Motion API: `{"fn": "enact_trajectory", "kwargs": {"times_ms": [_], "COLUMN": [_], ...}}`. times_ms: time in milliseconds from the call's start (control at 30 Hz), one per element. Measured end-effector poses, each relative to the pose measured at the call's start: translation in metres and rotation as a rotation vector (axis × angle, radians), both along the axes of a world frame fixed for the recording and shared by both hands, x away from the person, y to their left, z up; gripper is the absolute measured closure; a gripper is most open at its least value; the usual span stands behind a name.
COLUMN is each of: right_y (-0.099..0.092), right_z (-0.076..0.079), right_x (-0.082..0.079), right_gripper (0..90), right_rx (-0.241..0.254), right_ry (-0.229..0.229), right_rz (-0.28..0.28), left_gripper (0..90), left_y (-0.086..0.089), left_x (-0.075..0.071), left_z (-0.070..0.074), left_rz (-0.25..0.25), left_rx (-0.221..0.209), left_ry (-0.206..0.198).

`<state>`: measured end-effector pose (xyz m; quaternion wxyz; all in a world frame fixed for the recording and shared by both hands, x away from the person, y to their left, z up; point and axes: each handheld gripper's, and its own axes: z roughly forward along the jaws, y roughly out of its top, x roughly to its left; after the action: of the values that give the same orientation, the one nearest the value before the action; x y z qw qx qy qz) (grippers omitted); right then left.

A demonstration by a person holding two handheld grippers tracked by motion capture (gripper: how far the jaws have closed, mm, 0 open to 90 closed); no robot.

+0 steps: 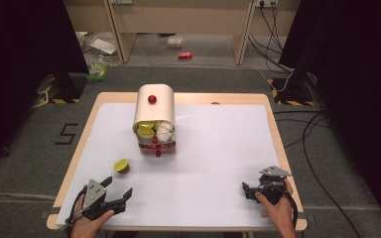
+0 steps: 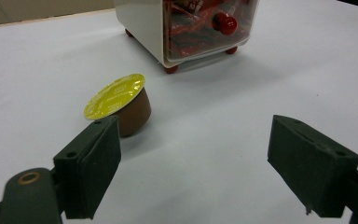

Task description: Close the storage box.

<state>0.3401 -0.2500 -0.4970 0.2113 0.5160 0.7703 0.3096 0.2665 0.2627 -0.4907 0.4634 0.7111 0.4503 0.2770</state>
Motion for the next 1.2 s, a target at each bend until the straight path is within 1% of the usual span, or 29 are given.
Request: {"fn": "enact_trajectory", "kwargs": {"times_ms": [100, 333, 667, 767, 1200], "right_y": [0.000, 0.000, 0.000, 0.000, 0.000], "right_z": [0.000, 0.000, 0.000, 0.000, 0.000], "right_x": [0.000, 0.000, 0.000, 0.000, 0.000], "right_gripper": [0.6, 0.5, 0.5, 0.6, 0.5], "right_rx": [0.000, 0.000, 0.000, 0.000, 0.000], "right_ry": [0.000, 0.000, 0.000, 0.000, 0.000], "right_rz": [0.000, 0.000, 0.000, 0.000, 0.000], "left_gripper": [17.0, 17.0, 17.0, 17.0, 16.3], "left_y": [0.000, 0.001, 0.003, 0.003, 0.008], "left_x": [-0.001, -0.002, -0.004, -0.005, -0.007], "left_z": [-0.001, -0.005, -0.009, -0.010, -0.018], "left_rz": [0.001, -0.001, 0.004, 0.005, 0.022], "left_rx": [0.003, 0.012, 0.023, 0.024, 0.047], "left_ry": [0.006, 0.040, 0.066, 0.068, 0.111]}}
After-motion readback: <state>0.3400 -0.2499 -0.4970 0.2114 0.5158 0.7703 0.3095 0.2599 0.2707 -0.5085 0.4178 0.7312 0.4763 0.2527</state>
